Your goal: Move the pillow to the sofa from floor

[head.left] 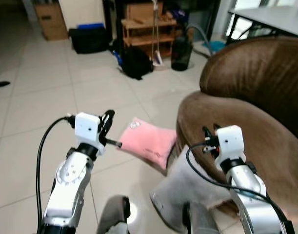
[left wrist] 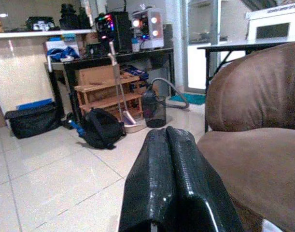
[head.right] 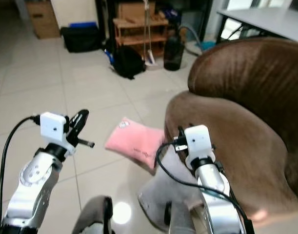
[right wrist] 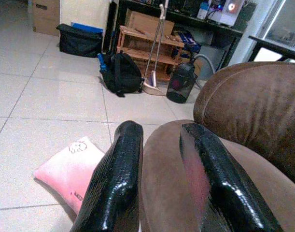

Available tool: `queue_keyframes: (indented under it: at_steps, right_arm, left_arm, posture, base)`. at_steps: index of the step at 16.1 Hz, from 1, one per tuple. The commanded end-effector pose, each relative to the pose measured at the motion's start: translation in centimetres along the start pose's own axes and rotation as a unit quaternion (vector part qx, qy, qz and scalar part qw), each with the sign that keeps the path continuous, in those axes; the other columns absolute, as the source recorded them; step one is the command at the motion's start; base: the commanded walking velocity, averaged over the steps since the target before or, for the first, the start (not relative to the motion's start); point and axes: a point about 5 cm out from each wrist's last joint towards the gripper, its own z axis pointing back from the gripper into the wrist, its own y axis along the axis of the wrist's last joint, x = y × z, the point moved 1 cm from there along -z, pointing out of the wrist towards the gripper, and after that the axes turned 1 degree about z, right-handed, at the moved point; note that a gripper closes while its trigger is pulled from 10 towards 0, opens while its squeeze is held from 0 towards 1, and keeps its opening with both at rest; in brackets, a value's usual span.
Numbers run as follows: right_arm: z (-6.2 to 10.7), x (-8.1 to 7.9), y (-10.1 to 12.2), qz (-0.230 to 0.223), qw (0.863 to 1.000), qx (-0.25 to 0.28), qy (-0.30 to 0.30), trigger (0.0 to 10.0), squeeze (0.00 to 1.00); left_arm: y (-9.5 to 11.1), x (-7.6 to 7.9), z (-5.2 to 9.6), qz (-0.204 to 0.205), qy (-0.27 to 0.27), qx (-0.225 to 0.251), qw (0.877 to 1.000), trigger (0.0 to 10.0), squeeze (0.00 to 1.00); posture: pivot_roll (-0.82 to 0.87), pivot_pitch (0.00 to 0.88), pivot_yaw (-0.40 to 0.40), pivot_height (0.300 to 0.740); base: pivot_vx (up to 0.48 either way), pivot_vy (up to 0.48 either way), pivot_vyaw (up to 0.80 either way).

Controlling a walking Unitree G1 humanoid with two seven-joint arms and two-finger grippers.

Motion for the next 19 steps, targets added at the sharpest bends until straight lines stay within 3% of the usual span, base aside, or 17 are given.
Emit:
queue_keyframes:
  at_steps: [1, 9, 19]
  right_arm:
    - [0.03, 0.37, 0.25, 0.006, 1.0, 0.002, -0.004, 10.0, 0.0]
    - [-0.48, 0.45, 0.7, 0.02, 1.0, 0.007, 0.011, 10.0, 0.0]
    - [-0.5, 0.35, 0.65, 0.017, 1.0, 0.005, 0.019, 10.0, 0.0]
  left_arm:
    - [0.34, 0.07, -0.17, 0.002, 0.003, 0.004, 1.0, 10.0, 0.0]
    - [0.62, 0.11, 0.33, 0.015, 0.018, 0.018, 1.0, 10.0, 0.0]
    - [0.68, 0.22, 0.37, 0.019, 0.019, 0.017, 0.999, 10.0, 0.0]
  posture:
    - [-0.1, 0.0, 0.025, 0.585]
    - [-0.1, 0.01, -0.005, 0.585]
    - [-0.1, 0.013, -0.012, 0.585]
  base:
    - [0.0, 0.0, 0.0]
    - [0.0, 0.0, 0.0]
    - [0.266, 0.0, -0.21]
